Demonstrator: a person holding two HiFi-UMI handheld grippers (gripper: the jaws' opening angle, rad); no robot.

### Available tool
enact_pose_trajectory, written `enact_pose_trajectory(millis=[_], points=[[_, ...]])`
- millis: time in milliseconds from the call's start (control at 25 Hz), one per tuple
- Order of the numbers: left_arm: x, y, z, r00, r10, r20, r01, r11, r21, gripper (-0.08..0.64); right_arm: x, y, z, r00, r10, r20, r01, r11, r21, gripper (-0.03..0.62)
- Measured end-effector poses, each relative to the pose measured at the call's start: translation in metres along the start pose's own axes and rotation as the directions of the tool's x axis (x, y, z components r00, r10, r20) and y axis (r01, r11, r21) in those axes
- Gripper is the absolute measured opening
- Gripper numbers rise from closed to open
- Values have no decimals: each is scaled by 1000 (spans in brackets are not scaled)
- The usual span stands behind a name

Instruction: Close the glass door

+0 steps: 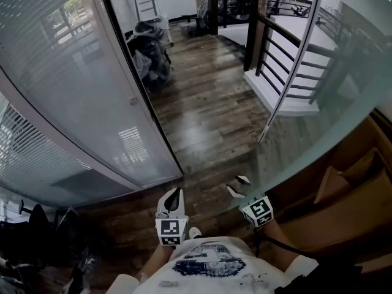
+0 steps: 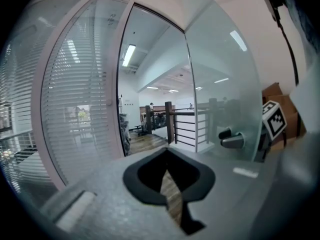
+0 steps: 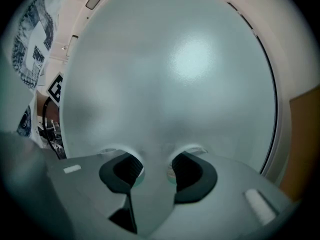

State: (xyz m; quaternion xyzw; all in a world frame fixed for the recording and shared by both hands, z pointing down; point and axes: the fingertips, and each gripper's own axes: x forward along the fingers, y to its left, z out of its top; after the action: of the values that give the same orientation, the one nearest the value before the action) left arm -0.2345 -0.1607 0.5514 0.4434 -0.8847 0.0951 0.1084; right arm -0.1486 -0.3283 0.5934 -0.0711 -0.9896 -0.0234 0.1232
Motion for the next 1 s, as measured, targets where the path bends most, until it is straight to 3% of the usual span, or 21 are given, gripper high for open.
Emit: enact_pose_trajectory(millis=[1000], points=[[-1,63,-12,1000,13,5,-13,999,-45,3,54,-5,14,998,-66,-13,66,997,26,175]])
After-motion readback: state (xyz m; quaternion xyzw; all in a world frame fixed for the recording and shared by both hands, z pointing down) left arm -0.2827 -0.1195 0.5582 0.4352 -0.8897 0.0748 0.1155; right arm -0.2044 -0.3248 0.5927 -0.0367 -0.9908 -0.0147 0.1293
